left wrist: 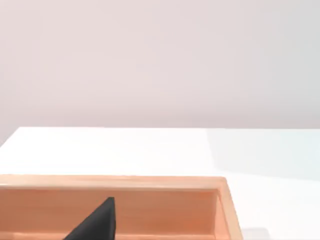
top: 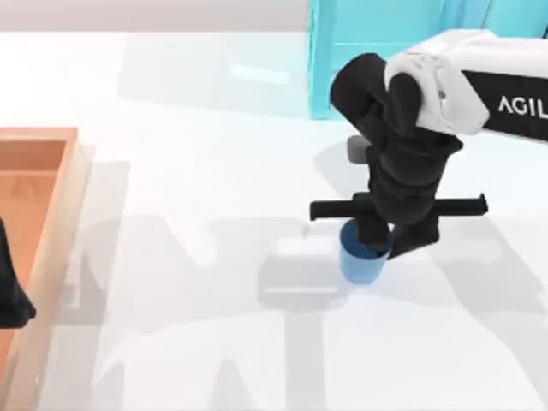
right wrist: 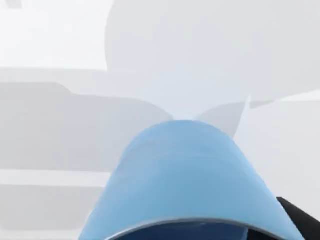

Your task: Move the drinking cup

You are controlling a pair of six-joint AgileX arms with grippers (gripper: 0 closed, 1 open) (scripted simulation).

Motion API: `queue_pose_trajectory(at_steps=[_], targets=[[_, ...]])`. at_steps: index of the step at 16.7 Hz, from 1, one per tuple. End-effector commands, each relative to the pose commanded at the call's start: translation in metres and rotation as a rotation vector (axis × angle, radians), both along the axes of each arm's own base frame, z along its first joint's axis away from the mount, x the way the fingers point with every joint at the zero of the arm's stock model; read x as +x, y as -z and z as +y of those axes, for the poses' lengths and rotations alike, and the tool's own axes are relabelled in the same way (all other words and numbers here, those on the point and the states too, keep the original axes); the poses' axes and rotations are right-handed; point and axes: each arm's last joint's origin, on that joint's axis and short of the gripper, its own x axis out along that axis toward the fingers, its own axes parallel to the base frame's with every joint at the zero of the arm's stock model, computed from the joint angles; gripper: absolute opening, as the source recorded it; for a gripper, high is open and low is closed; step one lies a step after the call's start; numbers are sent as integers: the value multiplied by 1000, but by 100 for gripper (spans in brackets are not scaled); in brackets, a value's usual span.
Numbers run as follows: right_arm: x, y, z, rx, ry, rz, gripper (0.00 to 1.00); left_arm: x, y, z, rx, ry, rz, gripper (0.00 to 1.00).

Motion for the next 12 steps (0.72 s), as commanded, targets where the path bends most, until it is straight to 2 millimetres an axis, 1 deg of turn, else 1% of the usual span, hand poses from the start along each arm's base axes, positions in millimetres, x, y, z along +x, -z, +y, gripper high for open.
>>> queue_pose_trajectory(at_steps=[2,3,5,7,8,9,10,12], targets=[[11,-10,-43,4,-2,-4,0,0,0,0,0,0,0,100],[17,-14,-70,4,11,-5,0,0,0,0,0,0,0,100],[26,-21,-131,5,47,-7,0,0,0,0,0,0,0,100],[22,-29,-185,7,55,-14,0,0,0,0,0,0,0,100],[16,-35,-206,7,50,-20,0,0,0,0,0,0,0,100],[8,-40,-223,8,45,-26,0,0,0,0,0,0,0,100],[-1,-44,-236,9,40,-29,0,0,0,0,0,0,0,100],[-15,-47,-251,12,30,-24,0,0,0,0,0,0,0,100]])
